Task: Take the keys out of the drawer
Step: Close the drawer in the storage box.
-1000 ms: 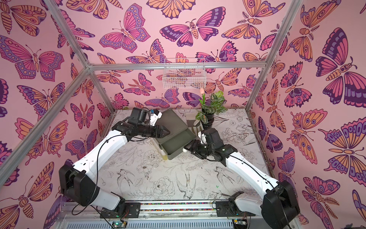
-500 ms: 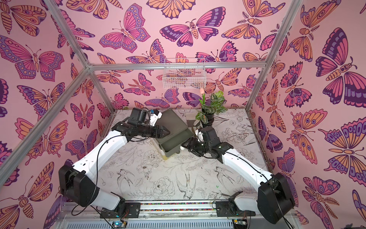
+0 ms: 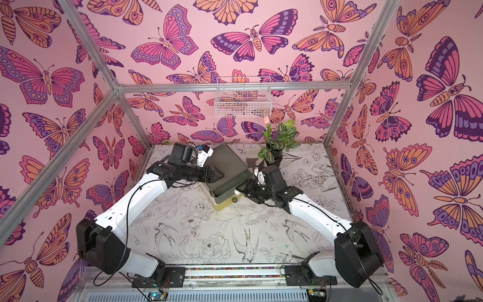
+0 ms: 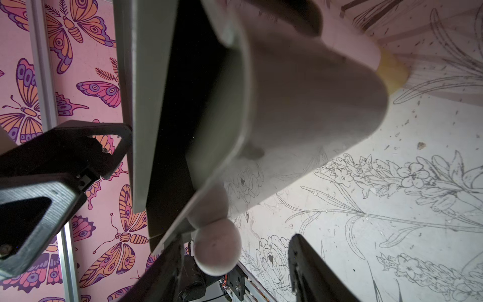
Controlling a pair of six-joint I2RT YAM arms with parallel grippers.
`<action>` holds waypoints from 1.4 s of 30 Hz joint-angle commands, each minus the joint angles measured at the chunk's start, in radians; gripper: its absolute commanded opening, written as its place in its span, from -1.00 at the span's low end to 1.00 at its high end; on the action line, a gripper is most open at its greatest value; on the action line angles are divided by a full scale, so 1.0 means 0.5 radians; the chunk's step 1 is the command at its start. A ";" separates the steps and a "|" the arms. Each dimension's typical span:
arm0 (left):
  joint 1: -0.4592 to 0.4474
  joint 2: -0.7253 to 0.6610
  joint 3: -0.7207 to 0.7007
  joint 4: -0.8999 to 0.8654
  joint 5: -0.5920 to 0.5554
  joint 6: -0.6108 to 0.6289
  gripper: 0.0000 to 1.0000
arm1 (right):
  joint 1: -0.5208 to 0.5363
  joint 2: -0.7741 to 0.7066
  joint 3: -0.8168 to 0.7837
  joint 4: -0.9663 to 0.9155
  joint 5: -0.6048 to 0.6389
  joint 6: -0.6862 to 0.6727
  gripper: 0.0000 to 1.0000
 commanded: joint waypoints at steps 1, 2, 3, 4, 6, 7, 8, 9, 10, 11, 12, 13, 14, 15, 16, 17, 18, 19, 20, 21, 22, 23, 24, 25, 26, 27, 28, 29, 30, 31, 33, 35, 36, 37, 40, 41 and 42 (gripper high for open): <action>0.019 -0.018 -0.074 -0.139 0.014 0.027 0.47 | 0.014 0.047 0.076 0.062 -0.013 0.002 0.33; 0.022 -0.019 -0.075 -0.141 0.015 0.027 0.48 | 0.012 0.055 0.079 0.063 -0.012 -0.002 0.33; 0.022 -0.021 -0.077 -0.140 0.017 0.026 0.48 | 0.015 0.067 0.085 0.065 -0.013 -0.004 0.33; 0.024 -0.021 -0.076 -0.140 0.017 0.026 0.48 | 0.016 0.078 0.088 0.072 -0.013 -0.003 0.33; 0.025 -0.028 -0.081 -0.140 0.017 0.029 0.48 | 0.016 0.100 0.097 0.073 -0.013 -0.009 0.33; 0.028 -0.030 -0.081 -0.138 0.018 0.029 0.48 | 0.017 0.114 0.102 0.077 -0.013 -0.013 0.33; 0.028 -0.032 -0.085 -0.137 0.019 0.030 0.48 | 0.017 0.124 0.106 0.080 -0.015 -0.013 0.33; 0.031 -0.033 -0.085 -0.141 0.023 0.030 0.48 | 0.017 0.141 0.110 0.089 -0.021 -0.013 0.33; 0.031 -0.036 -0.086 -0.137 0.024 0.030 0.48 | 0.016 0.157 0.117 0.095 -0.020 -0.013 0.32; 0.034 -0.034 -0.088 -0.140 0.027 0.030 0.48 | 0.016 0.170 0.122 0.101 -0.022 -0.014 0.33; 0.034 -0.040 -0.086 -0.141 0.031 0.030 0.48 | 0.017 0.185 0.130 0.110 -0.020 -0.015 0.33; 0.038 -0.041 -0.088 -0.141 0.031 0.029 0.48 | 0.017 0.203 0.138 0.115 -0.023 -0.014 0.33; 0.038 -0.043 -0.088 -0.142 0.031 0.028 0.48 | 0.016 0.219 0.146 0.121 -0.025 -0.014 0.33; 0.038 -0.045 -0.094 -0.141 0.030 0.033 0.48 | 0.017 0.235 0.155 0.132 -0.025 -0.015 0.33; 0.040 -0.046 -0.096 -0.143 0.034 0.034 0.48 | 0.015 0.250 0.161 0.137 -0.027 -0.013 0.33; 0.041 -0.049 -0.100 -0.145 0.035 0.034 0.48 | 0.017 0.265 0.170 0.144 -0.028 -0.013 0.33; 0.040 -0.049 -0.102 -0.143 0.037 0.033 0.48 | 0.016 0.280 0.180 0.155 -0.027 -0.013 0.33; 0.041 -0.052 -0.103 -0.146 0.037 0.033 0.48 | 0.014 0.293 0.188 0.158 -0.033 -0.013 0.33; 0.039 -0.055 -0.106 -0.146 0.037 0.033 0.48 | 0.017 0.306 0.195 0.160 -0.035 -0.013 0.33; 0.041 -0.052 -0.106 -0.149 0.041 0.033 0.48 | 0.016 0.324 0.206 0.166 -0.037 -0.011 0.33; 0.043 -0.055 -0.106 -0.151 0.042 0.036 0.48 | 0.015 0.341 0.214 0.170 -0.038 -0.012 0.33; 0.044 -0.056 -0.105 -0.150 0.040 0.035 0.48 | 0.017 0.354 0.222 0.175 -0.042 -0.012 0.33; 0.044 -0.056 -0.104 -0.150 0.041 0.035 0.48 | 0.016 0.371 0.230 0.178 -0.044 -0.013 0.33; 0.044 -0.058 -0.106 -0.150 0.043 0.037 0.48 | 0.017 0.384 0.238 0.184 -0.047 -0.013 0.33; 0.044 -0.057 -0.102 -0.151 0.045 0.035 0.48 | 0.017 0.392 0.244 0.189 -0.047 -0.013 0.33; 0.044 -0.056 -0.103 -0.152 0.046 0.037 0.48 | 0.016 0.393 0.249 0.190 -0.050 -0.010 0.33; 0.044 -0.053 -0.103 -0.153 0.049 0.035 0.48 | 0.016 0.395 0.254 0.195 -0.052 -0.008 0.33; 0.044 -0.052 -0.103 -0.156 0.054 0.036 0.48 | 0.015 0.394 0.259 0.200 -0.051 -0.009 0.33; 0.045 -0.050 -0.103 -0.154 0.054 0.034 0.48 | 0.016 0.448 0.262 0.203 -0.051 -0.010 0.33; 0.044 -0.047 -0.103 -0.150 0.055 0.035 0.48 | 0.015 0.459 0.261 0.207 -0.050 -0.009 0.33; 0.047 -0.045 -0.101 -0.154 0.063 0.033 0.48 | 0.016 0.462 0.260 0.209 -0.047 -0.007 0.33; 0.046 -0.046 -0.106 -0.151 0.067 0.035 0.48 | 0.017 0.464 0.257 0.210 -0.047 -0.007 0.33; 0.047 -0.054 -0.106 -0.150 0.063 0.039 0.48 | 0.017 0.464 0.254 0.206 -0.038 -0.004 0.33; 0.047 -0.057 -0.108 -0.153 0.062 0.040 0.48 | 0.017 0.459 0.250 0.206 -0.037 -0.001 0.33; 0.050 -0.062 -0.106 -0.150 0.072 0.051 0.48 | 0.026 0.423 0.261 0.140 -0.012 -0.013 0.33; 0.050 -0.063 -0.104 -0.151 0.071 0.049 0.48 | 0.028 0.422 0.266 0.103 0.001 -0.026 0.33; 0.050 -0.064 -0.104 -0.152 0.075 0.046 0.48 | 0.030 0.352 0.272 0.065 0.011 -0.039 0.33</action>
